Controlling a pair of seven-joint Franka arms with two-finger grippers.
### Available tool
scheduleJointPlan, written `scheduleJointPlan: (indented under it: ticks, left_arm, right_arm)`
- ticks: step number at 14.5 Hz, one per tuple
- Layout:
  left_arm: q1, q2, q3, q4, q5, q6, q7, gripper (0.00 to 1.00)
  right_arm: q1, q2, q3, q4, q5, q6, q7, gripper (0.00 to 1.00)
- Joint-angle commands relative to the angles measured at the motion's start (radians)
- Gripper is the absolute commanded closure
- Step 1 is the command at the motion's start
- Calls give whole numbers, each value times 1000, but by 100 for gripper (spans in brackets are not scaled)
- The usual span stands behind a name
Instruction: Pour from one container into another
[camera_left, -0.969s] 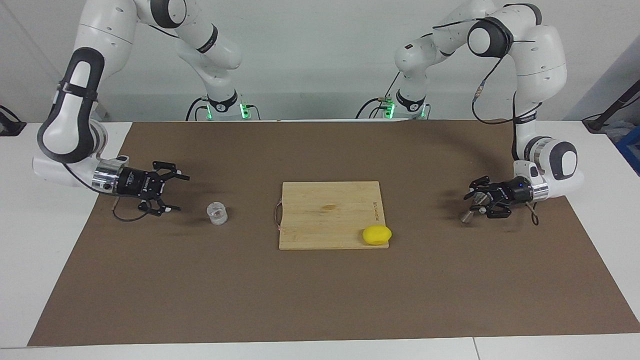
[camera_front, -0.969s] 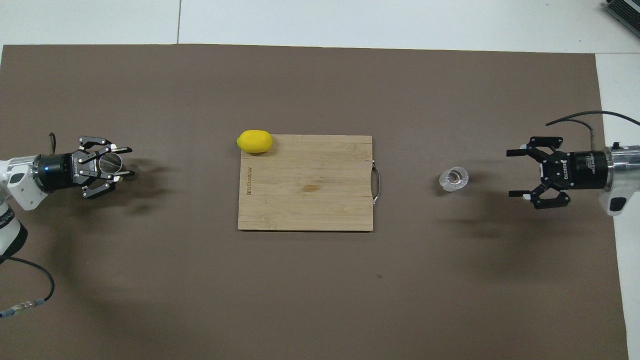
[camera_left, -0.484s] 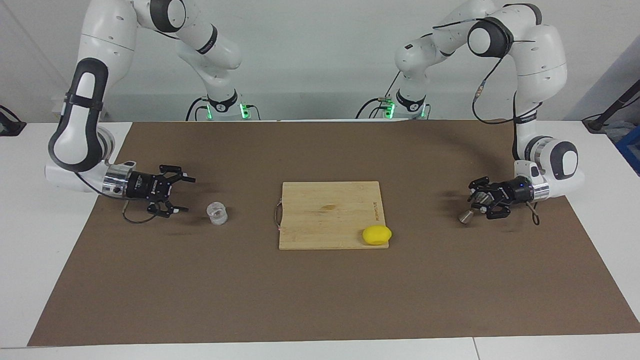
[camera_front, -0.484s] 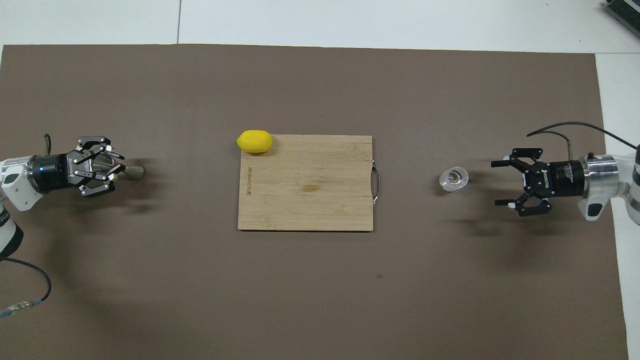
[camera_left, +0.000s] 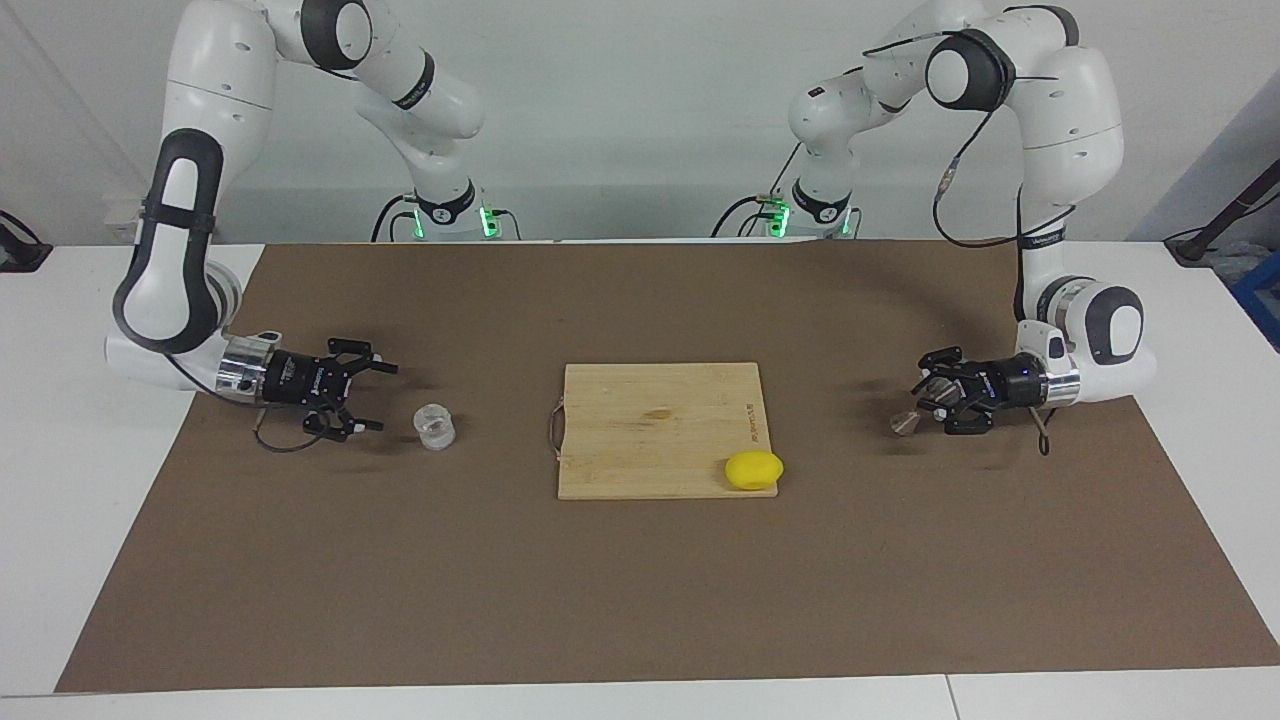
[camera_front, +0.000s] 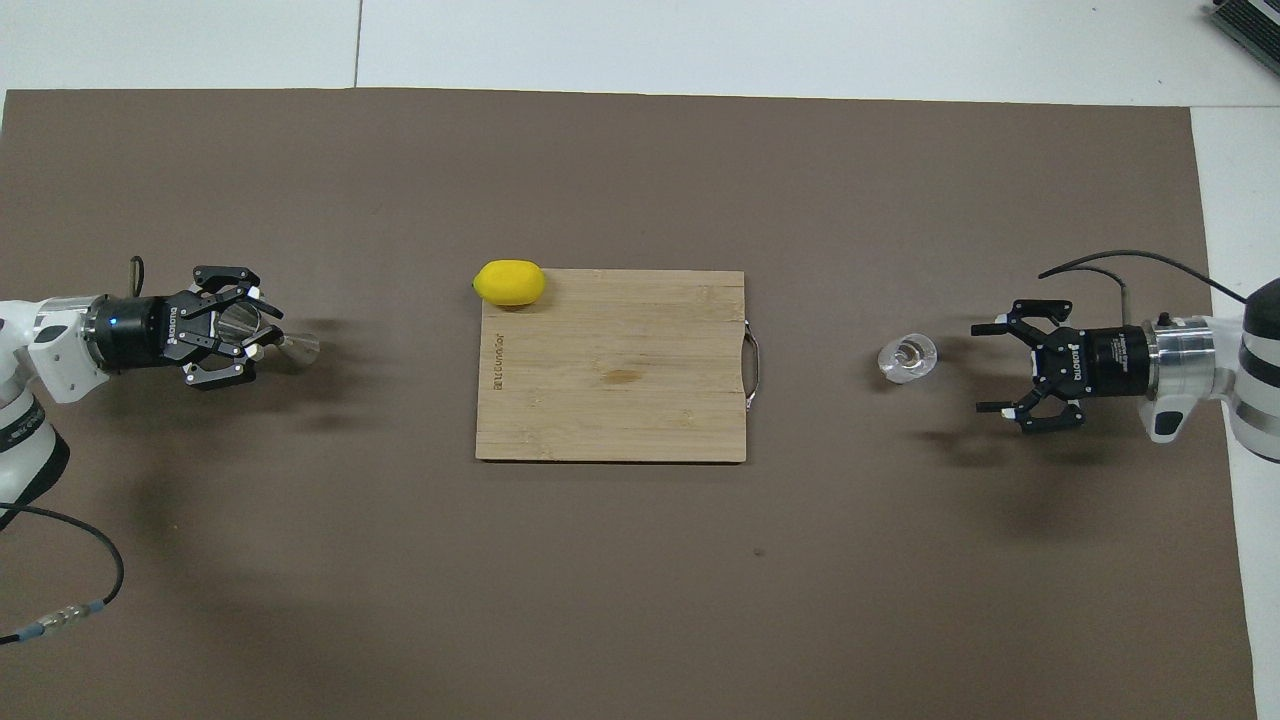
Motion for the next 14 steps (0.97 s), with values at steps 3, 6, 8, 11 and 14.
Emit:
scheduleJointPlan:
  ticks: [3, 6, 8, 11, 14]
  left_arm:
    - [-45, -195, 13, -170, -11, 83, -38, 99]
    - [-107, -303, 13, -289, -59, 159, -44, 99]
    - [-173, -332, 13, -348, -113, 199, -43, 99]
    - [-278, -346, 13, -385, -194, 254, -33, 98]
    - [-376, -363, 13, -405, -282, 334, -27, 96]
  right_arm:
    - [-7, 26, 16, -51, 87, 39, -112, 0]
    - [15, 63, 22, -2, 111, 41, -109, 0]
    - [25, 82, 22, 11, 146, 54, -110, 0]
    - [38, 105, 22, 18, 162, 65, -115, 0]
    - [46, 120, 22, 29, 177, 77, -112, 0]
